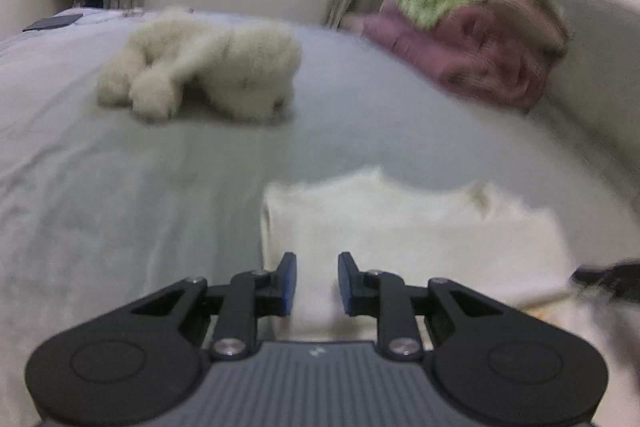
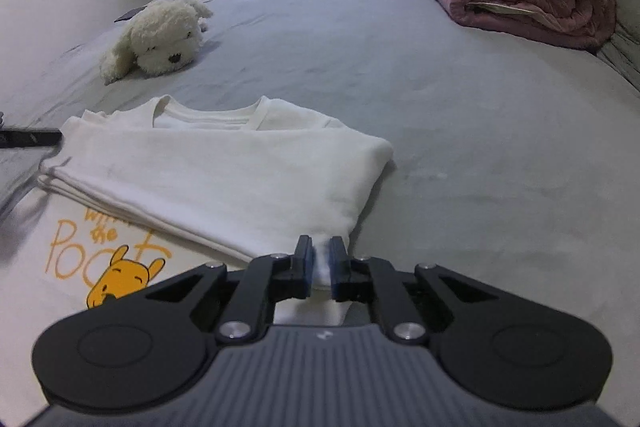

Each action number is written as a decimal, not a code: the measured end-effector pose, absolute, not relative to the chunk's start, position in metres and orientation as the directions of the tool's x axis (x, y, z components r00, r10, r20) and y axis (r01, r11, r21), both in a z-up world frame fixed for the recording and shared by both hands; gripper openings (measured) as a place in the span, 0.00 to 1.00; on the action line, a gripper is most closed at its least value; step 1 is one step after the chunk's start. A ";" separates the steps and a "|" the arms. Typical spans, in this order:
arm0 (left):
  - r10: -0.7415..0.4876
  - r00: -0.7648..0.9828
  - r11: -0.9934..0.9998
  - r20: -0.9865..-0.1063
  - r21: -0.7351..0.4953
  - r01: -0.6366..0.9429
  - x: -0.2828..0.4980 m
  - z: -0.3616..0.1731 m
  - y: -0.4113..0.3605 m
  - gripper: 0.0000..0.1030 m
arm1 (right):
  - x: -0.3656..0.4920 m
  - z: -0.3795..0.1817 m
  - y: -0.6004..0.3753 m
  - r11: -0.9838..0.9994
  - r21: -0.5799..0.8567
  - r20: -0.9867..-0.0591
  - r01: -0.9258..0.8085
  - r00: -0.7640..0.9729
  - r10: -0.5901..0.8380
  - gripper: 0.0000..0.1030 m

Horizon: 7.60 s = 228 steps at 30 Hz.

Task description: Fold clothes

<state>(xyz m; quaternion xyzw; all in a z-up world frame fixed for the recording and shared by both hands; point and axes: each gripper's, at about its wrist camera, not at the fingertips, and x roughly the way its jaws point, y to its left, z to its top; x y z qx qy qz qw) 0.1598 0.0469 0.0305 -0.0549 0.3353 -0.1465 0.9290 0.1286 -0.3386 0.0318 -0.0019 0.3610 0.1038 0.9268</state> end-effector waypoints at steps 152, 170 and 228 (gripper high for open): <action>-0.310 0.556 0.928 -0.771 -0.372 0.002 -0.154 0.063 0.105 0.05 | -0.215 0.059 -0.379 0.803 0.591 -0.585 0.074 0.726 0.363 0.07; -0.287 0.509 0.924 -0.812 -0.374 -0.076 -0.138 0.065 0.105 0.06 | -0.183 0.059 -0.387 0.824 0.552 -0.660 0.127 0.670 0.339 0.08; -0.296 0.511 0.947 -0.807 -0.318 0.046 -0.141 0.053 0.093 0.04 | -0.179 0.043 -0.383 0.825 0.546 -0.727 0.145 0.571 0.381 0.17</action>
